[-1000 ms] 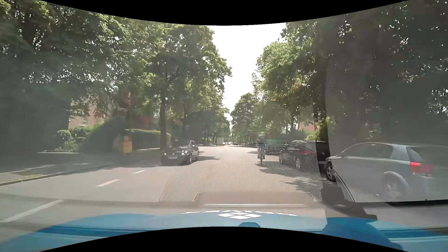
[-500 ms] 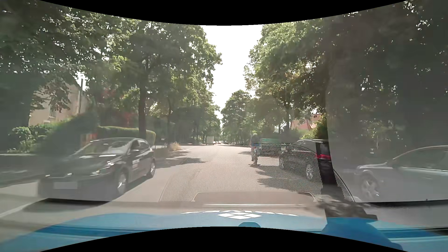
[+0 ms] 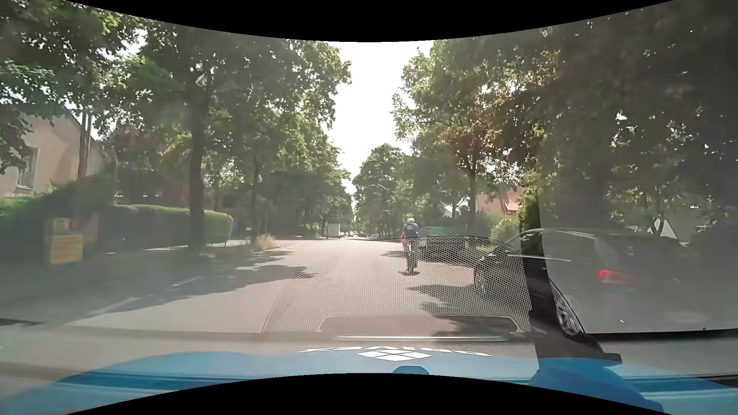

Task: Follow the waypoints while adhering to traffic rules and regulations

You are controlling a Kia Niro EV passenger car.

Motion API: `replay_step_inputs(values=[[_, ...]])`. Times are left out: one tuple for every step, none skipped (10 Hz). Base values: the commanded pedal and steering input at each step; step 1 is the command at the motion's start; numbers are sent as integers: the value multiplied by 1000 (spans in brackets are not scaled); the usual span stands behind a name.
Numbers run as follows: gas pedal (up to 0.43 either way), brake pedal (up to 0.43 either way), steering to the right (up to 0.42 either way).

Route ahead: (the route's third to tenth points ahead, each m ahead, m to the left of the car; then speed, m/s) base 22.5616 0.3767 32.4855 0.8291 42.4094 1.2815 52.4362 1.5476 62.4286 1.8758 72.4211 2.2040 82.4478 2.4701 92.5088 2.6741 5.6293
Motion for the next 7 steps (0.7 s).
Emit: replay_step_inputs(values=[[118,0,8],[8,0,4],[0,0,-1],[0,0,-6],[0,0,-9],[0,0,-12],[0,0,-14]])
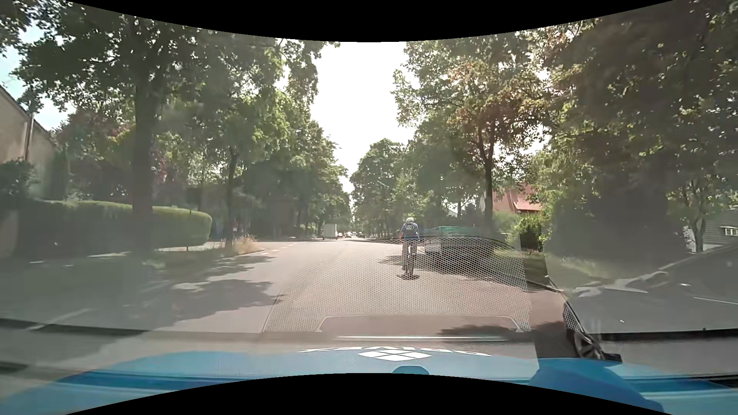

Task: Follow the waypoints while adhering to traffic rules and regulations

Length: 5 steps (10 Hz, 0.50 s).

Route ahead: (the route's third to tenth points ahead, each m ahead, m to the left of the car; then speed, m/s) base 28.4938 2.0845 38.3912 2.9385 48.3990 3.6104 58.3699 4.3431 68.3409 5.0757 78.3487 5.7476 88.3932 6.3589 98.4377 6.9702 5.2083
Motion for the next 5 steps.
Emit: replay_step_inputs(values=[[20,0,-15],[138,0,-15],[157,0,-15],[209,0,-16],[220,0,-16]])
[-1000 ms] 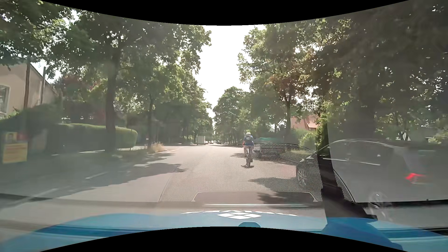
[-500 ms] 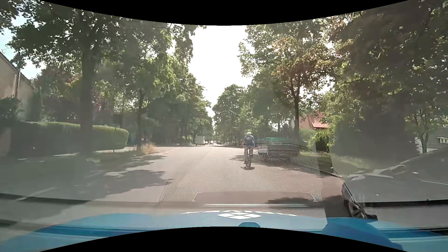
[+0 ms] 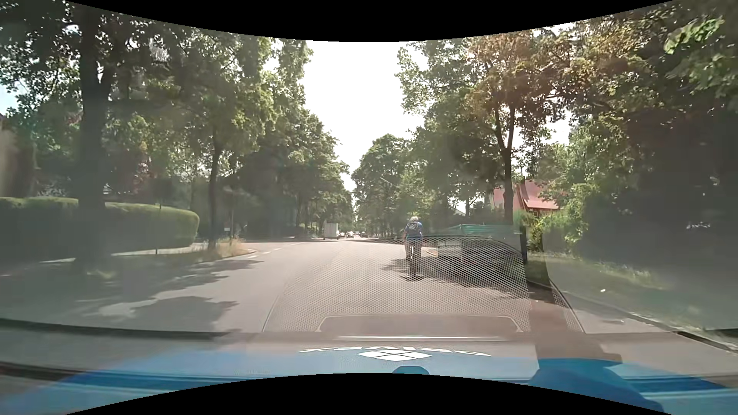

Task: Follow the waypoints while adhering to traffic rules and regulations

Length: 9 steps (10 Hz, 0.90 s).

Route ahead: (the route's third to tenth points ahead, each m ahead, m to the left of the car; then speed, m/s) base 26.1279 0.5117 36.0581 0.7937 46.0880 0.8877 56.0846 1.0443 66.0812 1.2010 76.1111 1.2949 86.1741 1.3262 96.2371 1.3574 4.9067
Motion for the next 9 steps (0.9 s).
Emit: replay_step_inputs(values=[[228,0,-16],[228,0,-17],[228,0,-18],[228,0,-18],[228,0,-18],[209,0,-16],[169,0,-14],[169,0,-10],[169,0,-9]])
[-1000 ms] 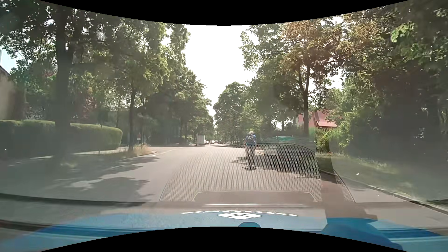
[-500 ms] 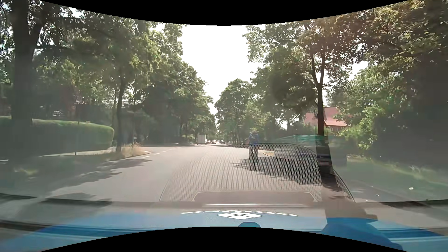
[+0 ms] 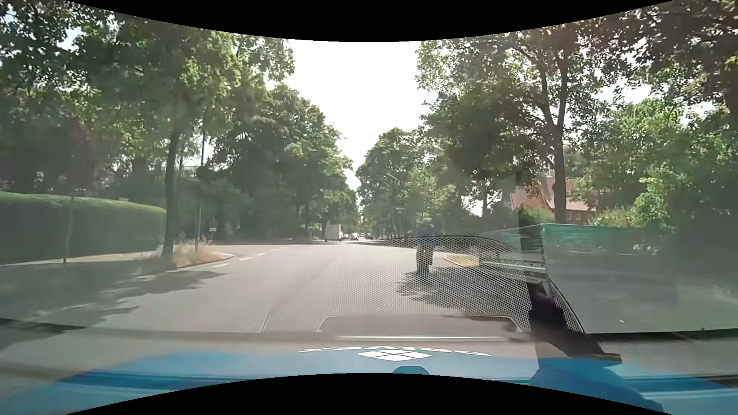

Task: Follow the waypoints while adhering to traffic rules and regulations

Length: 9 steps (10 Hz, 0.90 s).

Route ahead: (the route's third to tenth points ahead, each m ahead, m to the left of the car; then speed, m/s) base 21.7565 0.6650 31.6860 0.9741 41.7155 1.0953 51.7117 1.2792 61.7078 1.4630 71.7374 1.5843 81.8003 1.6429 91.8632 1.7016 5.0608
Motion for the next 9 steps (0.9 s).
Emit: replay_step_inputs(values=[[169,0,-9],[169,0,-6],[169,0,-4],[169,0,-3],[169,0,-2],[169,0,-2],[169,0,-2],[169,0,-2],[157,0,-2]])
